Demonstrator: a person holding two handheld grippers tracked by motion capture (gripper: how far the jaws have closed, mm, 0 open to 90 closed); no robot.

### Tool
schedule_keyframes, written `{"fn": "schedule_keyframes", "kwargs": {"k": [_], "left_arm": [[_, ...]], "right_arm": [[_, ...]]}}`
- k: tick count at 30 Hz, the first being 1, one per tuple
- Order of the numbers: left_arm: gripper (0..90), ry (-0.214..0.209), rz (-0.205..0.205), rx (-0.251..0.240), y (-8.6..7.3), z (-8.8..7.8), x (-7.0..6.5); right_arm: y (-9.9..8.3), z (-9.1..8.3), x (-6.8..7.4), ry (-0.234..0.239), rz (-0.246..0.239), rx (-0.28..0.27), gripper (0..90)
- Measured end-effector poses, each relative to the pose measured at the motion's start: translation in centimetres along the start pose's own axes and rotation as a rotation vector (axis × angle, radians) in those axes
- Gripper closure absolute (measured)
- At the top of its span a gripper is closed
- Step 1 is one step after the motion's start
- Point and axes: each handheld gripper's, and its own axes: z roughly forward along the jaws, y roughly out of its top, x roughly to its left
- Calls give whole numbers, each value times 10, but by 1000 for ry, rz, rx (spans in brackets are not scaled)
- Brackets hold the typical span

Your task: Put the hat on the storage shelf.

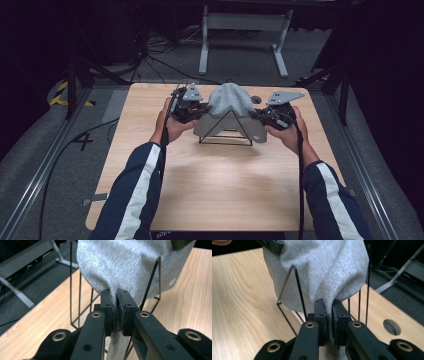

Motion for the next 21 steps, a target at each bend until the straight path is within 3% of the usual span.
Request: {"fn": "schedule_keyframes", "kwargs": {"k": [10, 21], "left_arm": [[838, 1, 5, 76, -23, 23, -5], [842, -12, -7, 130, -43, 41, -5]], "right_arm": [[-28, 23, 1, 15, 37, 62, 844], [-51, 40, 0, 17, 85, 87, 845]]}}
